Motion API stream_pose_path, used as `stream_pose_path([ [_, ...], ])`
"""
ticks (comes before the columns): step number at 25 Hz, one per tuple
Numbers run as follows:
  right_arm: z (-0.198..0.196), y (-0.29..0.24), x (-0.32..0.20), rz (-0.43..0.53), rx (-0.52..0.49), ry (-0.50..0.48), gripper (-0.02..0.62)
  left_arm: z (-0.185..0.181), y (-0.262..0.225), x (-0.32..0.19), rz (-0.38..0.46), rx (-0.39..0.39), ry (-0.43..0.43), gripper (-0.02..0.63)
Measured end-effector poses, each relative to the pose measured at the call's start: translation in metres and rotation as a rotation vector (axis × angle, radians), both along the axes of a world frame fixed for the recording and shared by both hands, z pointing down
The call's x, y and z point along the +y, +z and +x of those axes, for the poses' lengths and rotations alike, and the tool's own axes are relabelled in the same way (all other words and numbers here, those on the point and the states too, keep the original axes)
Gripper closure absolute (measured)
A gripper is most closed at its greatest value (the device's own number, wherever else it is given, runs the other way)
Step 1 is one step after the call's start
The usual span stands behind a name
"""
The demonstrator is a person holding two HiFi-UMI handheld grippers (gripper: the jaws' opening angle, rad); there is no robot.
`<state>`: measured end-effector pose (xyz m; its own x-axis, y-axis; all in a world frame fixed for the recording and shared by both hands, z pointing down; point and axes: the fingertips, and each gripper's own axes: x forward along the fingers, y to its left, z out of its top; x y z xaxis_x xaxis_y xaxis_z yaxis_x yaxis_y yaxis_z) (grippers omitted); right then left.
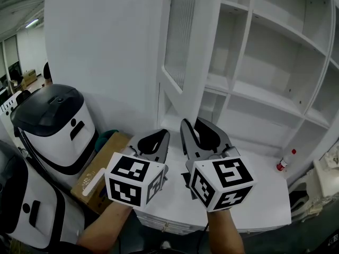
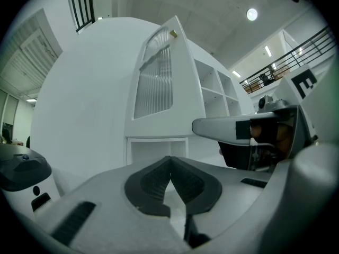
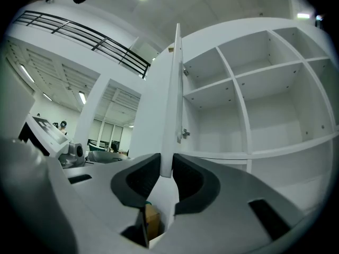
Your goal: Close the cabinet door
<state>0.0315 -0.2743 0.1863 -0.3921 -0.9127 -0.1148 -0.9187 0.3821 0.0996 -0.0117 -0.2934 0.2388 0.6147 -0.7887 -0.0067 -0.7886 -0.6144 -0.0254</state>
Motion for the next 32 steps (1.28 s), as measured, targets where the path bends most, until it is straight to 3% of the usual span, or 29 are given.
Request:
stream_pose_path([
  [17,0.074,-0.001,-0.031,-0.018,-0.034,0.023,0.514,0.070,-0.008,-0.026,0.020,-0.025,0.045,0.594],
  [32,0.112,-0.001,-0.059,-0.028,-0.037,0.016,0.499,0.111,-0.016,-0.047,0.038,-0.020,0.067,0.594],
])
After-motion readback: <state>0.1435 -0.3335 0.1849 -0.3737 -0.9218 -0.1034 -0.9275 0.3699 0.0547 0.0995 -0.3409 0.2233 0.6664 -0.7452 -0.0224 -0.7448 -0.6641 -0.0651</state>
